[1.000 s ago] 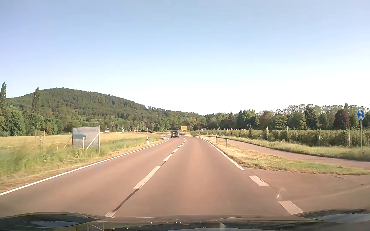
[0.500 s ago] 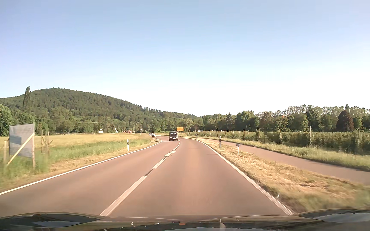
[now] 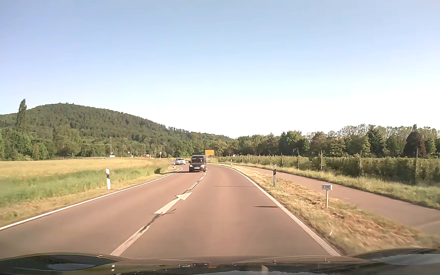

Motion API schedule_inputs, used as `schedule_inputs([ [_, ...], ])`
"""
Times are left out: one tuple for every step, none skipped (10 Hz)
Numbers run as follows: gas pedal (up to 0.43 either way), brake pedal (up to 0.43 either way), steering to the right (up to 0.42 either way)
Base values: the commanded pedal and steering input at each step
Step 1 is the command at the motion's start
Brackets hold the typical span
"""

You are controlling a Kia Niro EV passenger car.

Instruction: Follow the waypoints while adhering to traffic rules and regulations

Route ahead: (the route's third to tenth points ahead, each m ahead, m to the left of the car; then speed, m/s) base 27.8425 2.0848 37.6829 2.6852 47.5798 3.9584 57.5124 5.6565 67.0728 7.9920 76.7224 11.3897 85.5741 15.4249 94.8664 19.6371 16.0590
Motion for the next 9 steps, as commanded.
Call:
schedule_inputs([
  [0.13,0.0,-0.003],
  [0.13,0.0,-0.003],
  [0.13,0.0,-0.005],
  [0.13,0.0,-0.007],
  [0.13,0.0,-0.01],
  [0.13,0.0,-0.014],
  [0.13,0.0,-0.013],
  [0.13,0.0,-0.013],
  [0.13,0.0,-0.013],
])
